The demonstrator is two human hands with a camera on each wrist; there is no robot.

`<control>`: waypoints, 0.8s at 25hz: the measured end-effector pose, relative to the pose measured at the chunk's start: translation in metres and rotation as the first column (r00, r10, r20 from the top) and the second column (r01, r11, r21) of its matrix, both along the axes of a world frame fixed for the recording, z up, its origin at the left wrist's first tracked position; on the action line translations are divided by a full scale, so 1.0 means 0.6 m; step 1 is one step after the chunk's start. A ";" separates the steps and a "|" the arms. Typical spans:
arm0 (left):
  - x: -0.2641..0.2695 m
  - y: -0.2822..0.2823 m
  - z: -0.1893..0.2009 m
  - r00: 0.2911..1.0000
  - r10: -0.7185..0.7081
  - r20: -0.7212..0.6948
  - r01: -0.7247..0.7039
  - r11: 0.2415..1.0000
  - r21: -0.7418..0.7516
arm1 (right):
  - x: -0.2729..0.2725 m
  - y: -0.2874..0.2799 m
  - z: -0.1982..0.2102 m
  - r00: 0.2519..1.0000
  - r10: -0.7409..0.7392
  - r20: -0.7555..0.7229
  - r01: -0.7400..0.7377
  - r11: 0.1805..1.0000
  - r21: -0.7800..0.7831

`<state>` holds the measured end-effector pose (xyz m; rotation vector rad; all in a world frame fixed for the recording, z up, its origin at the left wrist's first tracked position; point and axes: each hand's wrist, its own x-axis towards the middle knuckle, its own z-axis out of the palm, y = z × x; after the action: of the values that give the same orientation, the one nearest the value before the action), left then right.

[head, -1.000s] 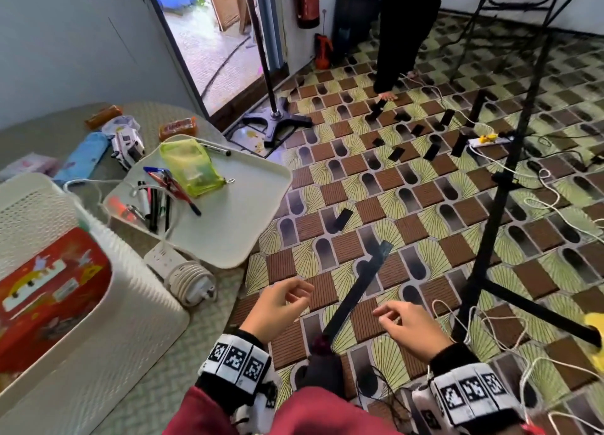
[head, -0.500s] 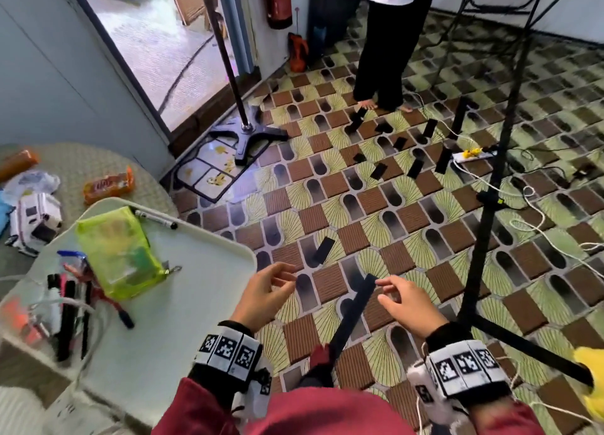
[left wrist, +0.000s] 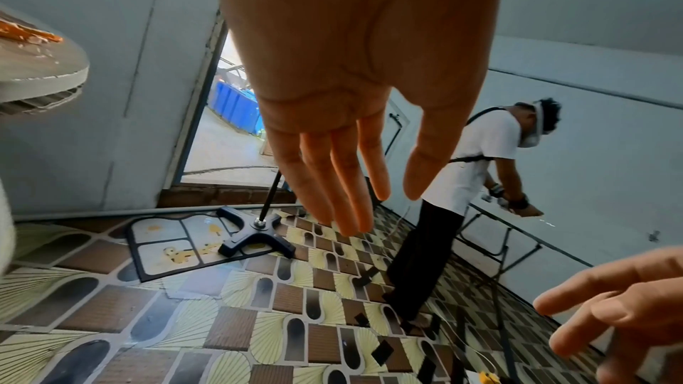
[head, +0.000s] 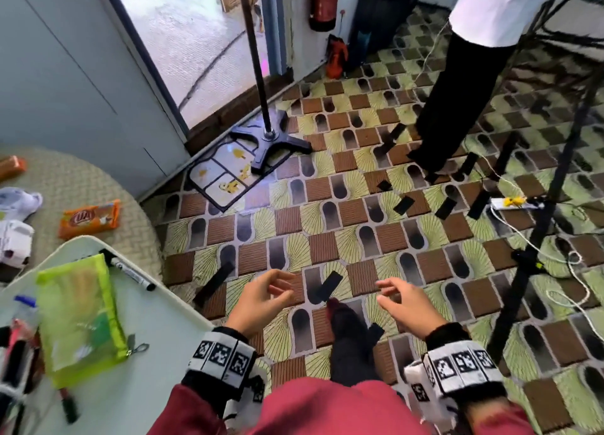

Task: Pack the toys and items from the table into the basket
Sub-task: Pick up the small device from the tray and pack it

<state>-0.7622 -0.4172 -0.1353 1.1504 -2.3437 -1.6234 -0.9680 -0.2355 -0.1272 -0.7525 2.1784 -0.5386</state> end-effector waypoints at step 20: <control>-0.103 -0.240 -0.007 0.603 0.796 0.046 -0.797 0.602 0.049 | -0.190 -0.575 -0.021 0.537 0.843 0.006 -0.840 0.535 0.091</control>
<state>-0.8238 -0.5614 -0.1394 1.8559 -1.3604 -1.3055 -1.0817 -0.5803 -0.1397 -1.6381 1.5506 0.0942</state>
